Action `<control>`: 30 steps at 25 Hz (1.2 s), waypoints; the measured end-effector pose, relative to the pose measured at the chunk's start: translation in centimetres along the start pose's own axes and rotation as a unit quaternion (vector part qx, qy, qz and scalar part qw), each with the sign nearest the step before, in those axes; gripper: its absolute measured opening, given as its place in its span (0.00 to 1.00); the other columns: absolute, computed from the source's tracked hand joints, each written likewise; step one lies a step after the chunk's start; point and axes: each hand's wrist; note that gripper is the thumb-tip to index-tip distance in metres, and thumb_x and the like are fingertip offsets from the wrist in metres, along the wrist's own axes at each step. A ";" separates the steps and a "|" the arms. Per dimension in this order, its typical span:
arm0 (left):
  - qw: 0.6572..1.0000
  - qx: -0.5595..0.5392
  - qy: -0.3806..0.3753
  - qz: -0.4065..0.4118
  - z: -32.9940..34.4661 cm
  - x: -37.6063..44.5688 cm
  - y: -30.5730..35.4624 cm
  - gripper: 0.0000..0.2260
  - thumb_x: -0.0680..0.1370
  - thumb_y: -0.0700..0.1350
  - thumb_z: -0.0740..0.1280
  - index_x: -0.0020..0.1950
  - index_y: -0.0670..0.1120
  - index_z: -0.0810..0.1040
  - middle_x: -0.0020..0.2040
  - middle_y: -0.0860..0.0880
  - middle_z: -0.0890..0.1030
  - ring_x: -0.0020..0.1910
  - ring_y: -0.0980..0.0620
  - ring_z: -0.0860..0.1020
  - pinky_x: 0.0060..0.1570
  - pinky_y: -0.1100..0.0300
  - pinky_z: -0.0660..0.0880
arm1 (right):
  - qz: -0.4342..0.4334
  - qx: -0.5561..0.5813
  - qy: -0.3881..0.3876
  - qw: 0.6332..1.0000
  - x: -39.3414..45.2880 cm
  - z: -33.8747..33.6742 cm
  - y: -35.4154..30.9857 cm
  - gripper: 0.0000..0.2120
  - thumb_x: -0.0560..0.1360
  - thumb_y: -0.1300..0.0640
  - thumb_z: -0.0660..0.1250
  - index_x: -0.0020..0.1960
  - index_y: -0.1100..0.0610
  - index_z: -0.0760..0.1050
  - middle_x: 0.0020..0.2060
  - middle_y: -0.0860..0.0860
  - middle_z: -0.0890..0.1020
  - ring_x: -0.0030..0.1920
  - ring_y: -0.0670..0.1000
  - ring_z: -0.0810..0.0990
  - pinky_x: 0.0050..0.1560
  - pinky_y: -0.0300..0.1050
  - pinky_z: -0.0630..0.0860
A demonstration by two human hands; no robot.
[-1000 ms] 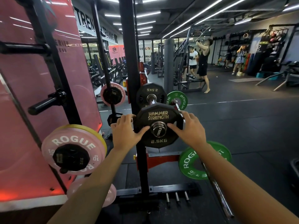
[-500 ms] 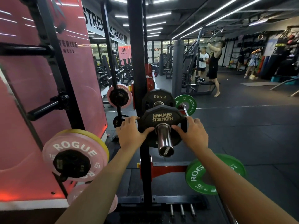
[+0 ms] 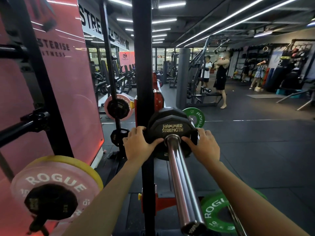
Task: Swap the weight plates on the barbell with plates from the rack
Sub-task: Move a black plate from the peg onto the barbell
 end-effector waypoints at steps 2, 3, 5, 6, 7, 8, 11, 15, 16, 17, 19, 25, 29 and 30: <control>1.000 0.002 0.001 0.004 1.3 2.0 -0.6 0.43 0.64 0.79 0.63 0.68 0.50 0.71 0.62 0.48 0.75 0.61 0.45 0.74 0.59 0.43 0.72 | 0.007 0.005 0.002 1.000 1.7 1.2 -0.1 0.35 0.70 0.29 0.63 0.66 0.53 0.69 0.56 0.55 0.75 0.58 0.58 0.75 0.48 0.57 0.77; 1.000 0.007 0.004 0.014 1.9 2.8 -1.0 0.44 0.65 0.78 0.63 0.71 0.51 0.69 0.64 0.48 0.75 0.63 0.45 0.73 0.60 0.43 0.71 | 0.010 0.008 0.001 1.000 2.4 1.8 -0.2 0.36 0.70 0.30 0.63 0.67 0.53 0.68 0.56 0.55 0.75 0.58 0.58 0.75 0.49 0.57 0.77; 0.999 0.016 0.016 0.042 3.2 3.9 -1.8 0.41 0.66 0.78 0.62 0.72 0.54 0.70 0.63 0.50 0.76 0.61 0.45 0.74 0.58 0.45 0.71 | 0.001 0.006 -0.001 1.000 3.6 2.9 -0.1 0.35 0.71 0.29 0.61 0.68 0.52 0.67 0.56 0.55 0.76 0.56 0.58 0.76 0.47 0.56 0.78; 0.998 0.016 0.026 0.055 3.7 4.1 -2.2 0.40 0.67 0.78 0.61 0.71 0.54 0.72 0.61 0.51 0.78 0.60 0.45 0.75 0.57 0.45 0.70 | -0.009 0.006 0.003 1.000 3.8 3.4 0.1 0.35 0.71 0.29 0.59 0.68 0.52 0.67 0.55 0.55 0.77 0.54 0.58 0.77 0.45 0.55 0.78; 0.997 0.015 0.037 0.063 4.1 4.2 -2.5 0.39 0.67 0.78 0.60 0.69 0.54 0.74 0.59 0.52 0.80 0.58 0.45 0.75 0.56 0.46 0.70 | -0.015 0.009 0.011 1.000 3.8 3.8 0.3 0.35 0.71 0.28 0.57 0.67 0.51 0.66 0.54 0.54 0.77 0.52 0.58 0.78 0.43 0.54 0.78; 0.997 0.014 0.047 0.066 4.3 4.3 -2.6 0.39 0.67 0.79 0.60 0.68 0.55 0.75 0.58 0.52 0.81 0.57 0.45 0.76 0.55 0.46 0.70 | -0.019 0.013 0.019 1.000 3.8 4.0 0.5 0.34 0.71 0.27 0.56 0.67 0.50 0.66 0.53 0.54 0.78 0.51 0.57 0.79 0.41 0.54 0.78; 0.997 0.018 0.039 0.063 4.1 4.4 -2.8 0.39 0.66 0.79 0.60 0.68 0.56 0.74 0.56 0.53 0.82 0.57 0.46 0.76 0.56 0.47 0.69 | -0.025 0.013 0.017 0.999 3.7 4.1 0.8 0.34 0.71 0.27 0.55 0.66 0.50 0.66 0.52 0.54 0.78 0.49 0.57 0.79 0.40 0.53 0.77; 0.999 0.045 -0.001 0.023 3.1 3.5 -1.2 0.38 0.69 0.77 0.60 0.72 0.55 0.70 0.58 0.50 0.80 0.58 0.44 0.75 0.57 0.46 0.69 | 0.017 0.003 -0.012 1.000 3.5 2.9 -0.2 0.33 0.71 0.29 0.60 0.66 0.50 0.68 0.54 0.54 0.77 0.52 0.58 0.78 0.45 0.53 0.77; 0.999 0.042 -0.007 0.006 2.9 3.0 -0.6 0.37 0.70 0.75 0.61 0.73 0.54 0.69 0.60 0.49 0.80 0.59 0.44 0.75 0.58 0.46 0.69 | 0.035 0.006 -0.020 0.999 3.2 2.4 -0.5 0.32 0.71 0.30 0.63 0.66 0.50 0.68 0.55 0.54 0.77 0.53 0.58 0.78 0.46 0.53 0.76; 0.999 0.031 -0.009 -0.014 2.7 2.3 0.0 0.36 0.71 0.73 0.63 0.73 0.53 0.69 0.61 0.48 0.79 0.60 0.44 0.74 0.59 0.45 0.69 | 0.047 0.011 -0.024 0.999 2.6 1.9 -0.9 0.31 0.70 0.32 0.65 0.65 0.51 0.69 0.55 0.54 0.77 0.53 0.58 0.78 0.46 0.52 0.76; 0.999 -0.013 -0.009 -0.043 2.1 0.8 0.9 0.37 0.71 0.69 0.67 0.72 0.50 0.67 0.63 0.48 0.77 0.63 0.44 0.73 0.62 0.43 0.69 | 0.050 0.018 -0.017 0.998 0.9 0.8 -1.3 0.30 0.70 0.34 0.67 0.64 0.52 0.69 0.54 0.54 0.77 0.53 0.58 0.78 0.44 0.51 0.74; 0.997 -0.073 0.005 -0.006 -2.5 -4.5 2.1 0.32 0.72 0.62 0.71 0.69 0.47 0.69 0.60 0.48 0.75 0.61 0.48 0.72 0.59 0.46 0.74 | -0.007 0.004 -0.036 0.999 -4.9 -3.9 0.0 0.32 0.73 0.34 0.63 0.70 0.51 0.66 0.59 0.54 0.77 0.57 0.55 0.78 0.50 0.51 0.77; 0.995 -0.091 0.020 0.028 -6.9 -8.2 3.9 0.25 0.75 0.58 0.69 0.66 0.47 0.72 0.61 0.48 0.75 0.62 0.49 0.71 0.55 0.50 0.75 | -0.036 0.025 -0.033 0.998 -8.4 -7.2 -0.9 0.33 0.73 0.33 0.61 0.71 0.51 0.67 0.60 0.53 0.77 0.59 0.54 0.77 0.53 0.51 0.76; 0.996 -0.086 0.020 0.033 -7.9 -9.3 4.2 0.24 0.75 0.59 0.67 0.65 0.48 0.72 0.61 0.48 0.75 0.62 0.49 0.71 0.54 0.52 0.74 | -0.033 0.039 -0.032 0.998 -9.3 -8.0 -1.1 0.32 0.73 0.33 0.61 0.71 0.50 0.67 0.60 0.53 0.78 0.58 0.54 0.77 0.53 0.51 0.76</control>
Point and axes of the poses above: each hand's wrist, its own x-axis towards the middle knuckle, its own z-axis out of the palm, y = z × x
